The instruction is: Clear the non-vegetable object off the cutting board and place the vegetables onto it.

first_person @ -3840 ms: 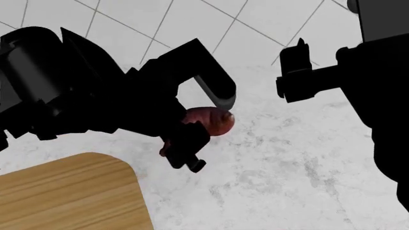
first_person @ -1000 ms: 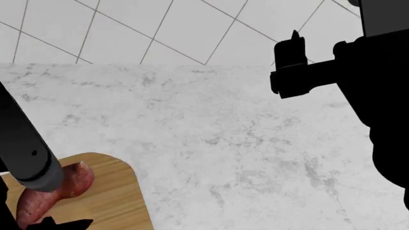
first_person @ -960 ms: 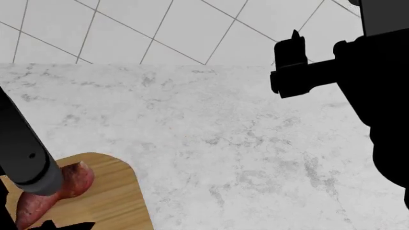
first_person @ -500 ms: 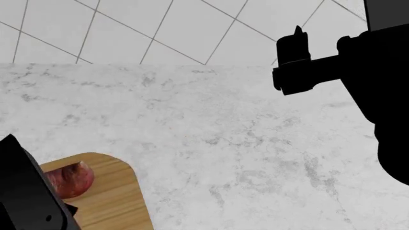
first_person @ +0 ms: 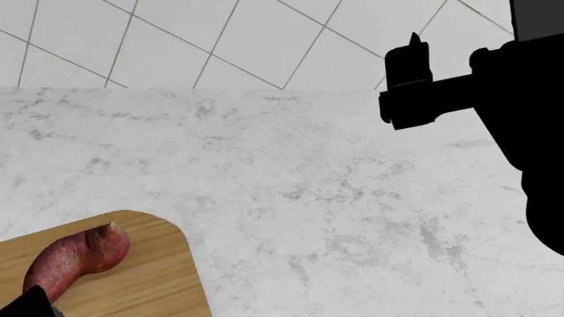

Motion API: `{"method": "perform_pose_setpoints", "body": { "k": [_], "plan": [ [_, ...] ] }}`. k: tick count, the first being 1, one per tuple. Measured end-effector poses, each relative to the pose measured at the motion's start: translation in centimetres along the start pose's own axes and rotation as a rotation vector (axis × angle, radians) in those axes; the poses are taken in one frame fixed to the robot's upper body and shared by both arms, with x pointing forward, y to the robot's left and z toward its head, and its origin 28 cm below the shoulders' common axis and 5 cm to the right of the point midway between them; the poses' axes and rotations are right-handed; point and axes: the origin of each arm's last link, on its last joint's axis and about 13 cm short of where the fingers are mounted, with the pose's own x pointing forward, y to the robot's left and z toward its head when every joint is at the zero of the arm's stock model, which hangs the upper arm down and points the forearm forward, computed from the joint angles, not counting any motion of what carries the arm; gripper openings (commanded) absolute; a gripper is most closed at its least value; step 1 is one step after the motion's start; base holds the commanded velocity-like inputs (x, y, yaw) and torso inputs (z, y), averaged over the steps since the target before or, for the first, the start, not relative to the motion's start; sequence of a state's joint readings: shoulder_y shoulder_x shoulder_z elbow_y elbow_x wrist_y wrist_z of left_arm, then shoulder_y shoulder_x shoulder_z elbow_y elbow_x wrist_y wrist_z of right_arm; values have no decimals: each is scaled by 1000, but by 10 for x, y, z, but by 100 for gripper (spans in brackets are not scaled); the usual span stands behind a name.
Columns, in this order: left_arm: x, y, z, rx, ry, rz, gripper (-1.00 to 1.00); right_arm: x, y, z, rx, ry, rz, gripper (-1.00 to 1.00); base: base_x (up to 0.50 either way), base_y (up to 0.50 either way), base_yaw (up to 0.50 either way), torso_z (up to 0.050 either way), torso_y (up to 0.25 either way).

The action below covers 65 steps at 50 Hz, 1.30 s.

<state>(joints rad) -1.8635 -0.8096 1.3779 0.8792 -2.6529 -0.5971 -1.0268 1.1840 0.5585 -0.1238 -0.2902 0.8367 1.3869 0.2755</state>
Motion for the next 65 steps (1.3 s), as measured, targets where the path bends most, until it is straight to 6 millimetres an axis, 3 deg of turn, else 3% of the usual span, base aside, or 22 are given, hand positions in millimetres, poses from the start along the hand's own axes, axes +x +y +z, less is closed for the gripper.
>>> {"method": "perform_pose_setpoints", "body": {
  "k": [31, 65],
  "plan": [
    [29, -16, 9, 143, 34, -158, 100, -5, -5, -5, 10, 5, -17, 100, 0, 0, 0, 0, 0],
    [57, -23, -14, 106, 121, -219, 100, -8, -7, -7, 17, 8, -24, 100, 0, 0, 0, 0, 0]
  ]
}}
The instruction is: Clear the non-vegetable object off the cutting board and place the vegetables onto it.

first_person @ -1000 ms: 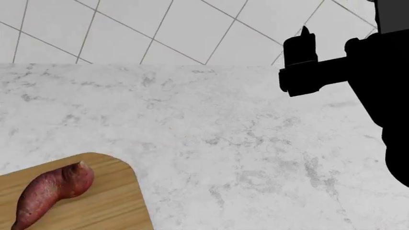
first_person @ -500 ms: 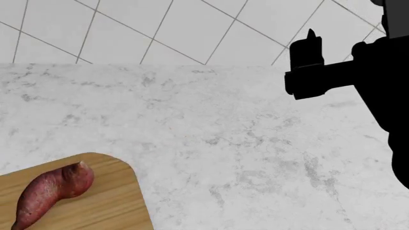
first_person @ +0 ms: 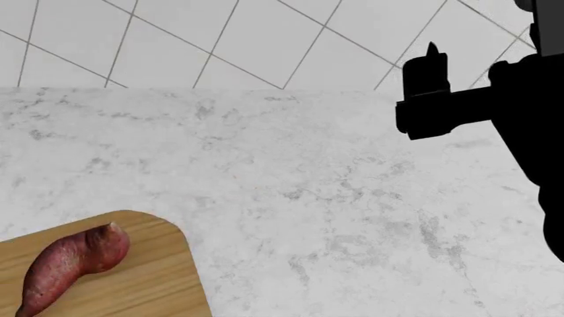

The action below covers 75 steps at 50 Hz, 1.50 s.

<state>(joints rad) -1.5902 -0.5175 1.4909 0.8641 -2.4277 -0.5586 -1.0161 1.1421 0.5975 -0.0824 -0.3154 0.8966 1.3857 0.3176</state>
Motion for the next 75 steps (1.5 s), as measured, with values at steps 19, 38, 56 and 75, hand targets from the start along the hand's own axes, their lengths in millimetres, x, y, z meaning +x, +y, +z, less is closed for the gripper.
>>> {"method": "perform_pose_setpoints", "body": {
  "k": [19, 38, 56, 75],
  "plan": [
    [17, 9, -6, -10, -11, 56, 100, -1, -1, -3, 3, 6, -1, 100, 0, 0, 0, -1, 0],
    [14, 11, -8, 7, -21, 80, -100, -3, -1, -2, 4, 3, -2, 100, -1, -1, -1, -1, 0],
    [-21, 37, 10, -10, -113, 195, -100, -3, 0, 1, 2, -1, 0, 100, 0, 0, 0, 0, 0],
    [-38, 84, 14, -82, -139, 383, -100, -1, 2, 1, 3, -1, 5, 100, 0, 0, 0, 0, 0]
  ]
}}
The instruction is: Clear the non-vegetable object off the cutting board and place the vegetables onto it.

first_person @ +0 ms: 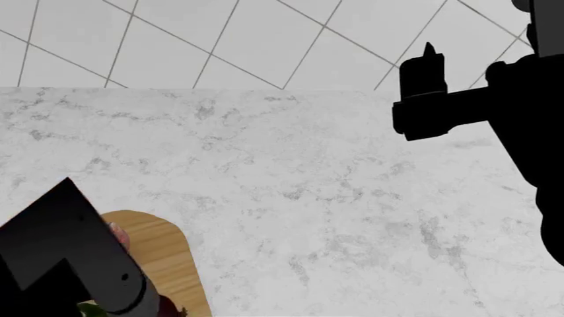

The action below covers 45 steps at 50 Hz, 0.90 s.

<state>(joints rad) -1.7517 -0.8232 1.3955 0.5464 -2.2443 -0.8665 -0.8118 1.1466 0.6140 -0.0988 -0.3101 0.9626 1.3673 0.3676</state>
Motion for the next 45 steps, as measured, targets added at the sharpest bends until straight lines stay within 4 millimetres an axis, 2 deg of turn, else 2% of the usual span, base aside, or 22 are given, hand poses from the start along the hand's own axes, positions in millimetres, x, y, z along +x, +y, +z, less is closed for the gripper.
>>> {"method": "perform_pose_setpoints", "body": {
  "k": [13, 29, 30, 45],
  "plan": [
    [12, 23, -6, -64, 28, 52, -100, 1, 0, 1, -1, 0, 1, 100, 0, 0, 0, 0, 0],
    [28, 32, -21, -115, 77, 58, -100, 0, 0, 0, 0, 2, -1, 100, 0, 0, 0, 0, 0],
    [29, 32, -22, -116, 80, 58, 100, 0, 0, 0, 0, 2, -1, 100, 0, 0, 0, 0, 0],
    [20, 27, -18, -115, 67, 70, 100, -1, 0, 0, 0, 1, -1, 100, 0, 0, 0, 0, 0]
  ]
}}
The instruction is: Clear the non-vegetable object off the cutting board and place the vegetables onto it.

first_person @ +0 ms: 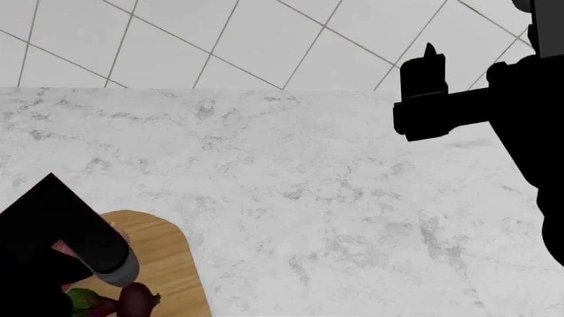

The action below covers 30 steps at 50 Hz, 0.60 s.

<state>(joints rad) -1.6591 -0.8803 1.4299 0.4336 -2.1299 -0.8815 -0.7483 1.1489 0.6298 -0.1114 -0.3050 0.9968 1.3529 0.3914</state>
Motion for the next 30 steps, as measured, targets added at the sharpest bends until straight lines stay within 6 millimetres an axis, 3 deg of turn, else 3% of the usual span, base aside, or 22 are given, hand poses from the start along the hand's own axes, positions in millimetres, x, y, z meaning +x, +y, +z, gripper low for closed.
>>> {"method": "perform_pose_setpoints", "body": {
  "k": [16, 30],
  "plan": [
    [-30, -4, 16, 21, -98, 45, 100, -2, -1, 3, -1, -5, 0, 100, 0, 0, 0, 0, 0],
    [-58, -3, 11, -69, -281, 117, 100, -4, 1, 2, -2, -1, 5, 100, 0, 0, 0, 0, 0]
  ]
}}
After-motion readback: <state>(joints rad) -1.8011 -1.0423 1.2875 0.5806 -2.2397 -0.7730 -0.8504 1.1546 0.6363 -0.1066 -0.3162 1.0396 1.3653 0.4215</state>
